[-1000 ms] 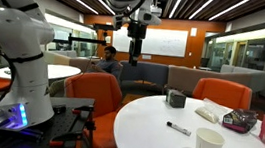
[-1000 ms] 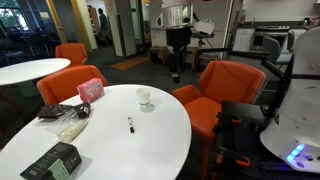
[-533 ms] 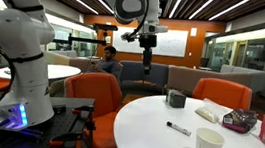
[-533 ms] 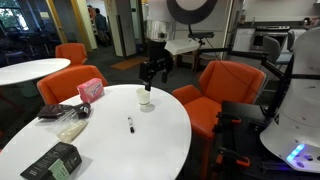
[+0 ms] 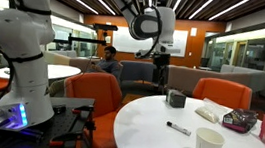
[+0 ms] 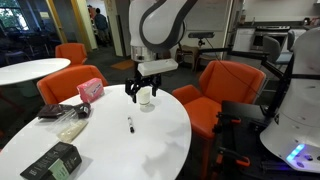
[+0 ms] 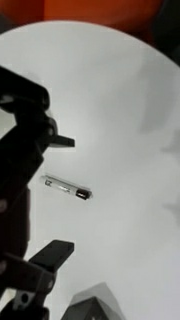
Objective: Put the marker in the cup
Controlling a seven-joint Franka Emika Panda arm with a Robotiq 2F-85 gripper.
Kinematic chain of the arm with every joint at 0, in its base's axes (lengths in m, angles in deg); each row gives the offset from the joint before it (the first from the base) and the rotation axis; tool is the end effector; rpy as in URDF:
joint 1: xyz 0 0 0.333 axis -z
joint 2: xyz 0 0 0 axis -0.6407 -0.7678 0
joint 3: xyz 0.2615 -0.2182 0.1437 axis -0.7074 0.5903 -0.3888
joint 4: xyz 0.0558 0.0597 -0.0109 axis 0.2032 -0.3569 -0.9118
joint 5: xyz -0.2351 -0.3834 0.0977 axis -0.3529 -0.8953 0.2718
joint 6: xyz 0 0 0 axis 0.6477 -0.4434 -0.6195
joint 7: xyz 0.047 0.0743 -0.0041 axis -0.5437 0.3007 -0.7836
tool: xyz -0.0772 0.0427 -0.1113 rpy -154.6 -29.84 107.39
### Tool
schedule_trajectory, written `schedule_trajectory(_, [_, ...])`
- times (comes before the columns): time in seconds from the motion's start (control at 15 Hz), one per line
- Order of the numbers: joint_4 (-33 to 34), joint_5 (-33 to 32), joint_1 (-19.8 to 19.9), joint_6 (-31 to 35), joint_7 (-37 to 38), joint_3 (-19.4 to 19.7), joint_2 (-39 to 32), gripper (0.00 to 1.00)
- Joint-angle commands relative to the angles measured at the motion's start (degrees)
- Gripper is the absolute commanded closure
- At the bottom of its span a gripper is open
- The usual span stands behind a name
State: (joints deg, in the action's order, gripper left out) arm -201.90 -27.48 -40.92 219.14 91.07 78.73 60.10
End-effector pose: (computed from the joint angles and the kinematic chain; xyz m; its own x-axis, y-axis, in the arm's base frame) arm 0.5706 0.0414 0.2520 0.8410 -0.5398 0.0377 -0.5357 -0.8404 -0.0822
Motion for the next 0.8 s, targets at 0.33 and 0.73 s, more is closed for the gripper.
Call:
schedule_trajectory(0.33, [11.5,0.1,-5.7,4.7,7.7,5.5,-16.7,0.00])
schedule_trajectory(0.73, [17.4,2.7,-8.2,5.6,8.8,7.2,-24.8,0.00])
